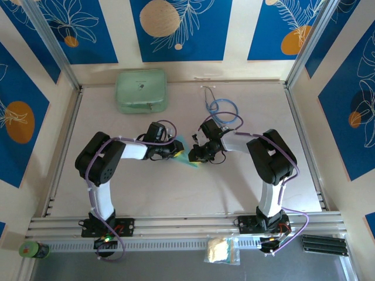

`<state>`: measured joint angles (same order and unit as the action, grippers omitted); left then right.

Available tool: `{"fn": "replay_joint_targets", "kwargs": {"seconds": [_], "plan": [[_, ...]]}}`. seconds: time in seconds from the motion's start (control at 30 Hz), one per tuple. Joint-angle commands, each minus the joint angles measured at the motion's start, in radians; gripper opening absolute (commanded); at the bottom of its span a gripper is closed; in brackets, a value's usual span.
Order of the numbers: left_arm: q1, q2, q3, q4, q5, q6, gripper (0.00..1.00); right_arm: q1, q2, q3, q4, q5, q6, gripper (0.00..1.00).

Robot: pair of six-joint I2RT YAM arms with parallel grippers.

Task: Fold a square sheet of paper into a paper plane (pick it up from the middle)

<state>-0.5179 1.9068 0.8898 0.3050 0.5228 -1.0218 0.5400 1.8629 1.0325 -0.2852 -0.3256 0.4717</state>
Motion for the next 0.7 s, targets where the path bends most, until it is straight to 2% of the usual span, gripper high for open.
{"fn": "replay_joint_targets", "kwargs": {"seconds": [0.0, 0.23, 0.67], "plan": [[-0.005, 0.015, 0.014, -0.042, -0.025, 0.014, 0.18, -0.008, -0.061, 0.007, -0.052, -0.041, -0.007, 0.19], [-0.004, 0.014, 0.005, -0.045, -0.027, 0.017, 0.18, -0.008, -0.097, -0.041, -0.071, -0.06, 0.013, 0.19], [-0.004, 0.029, 0.006, -0.064, -0.034, 0.012, 0.18, -0.009, -0.053, -0.067, -0.07, -0.025, 0.01, 0.19]]}}
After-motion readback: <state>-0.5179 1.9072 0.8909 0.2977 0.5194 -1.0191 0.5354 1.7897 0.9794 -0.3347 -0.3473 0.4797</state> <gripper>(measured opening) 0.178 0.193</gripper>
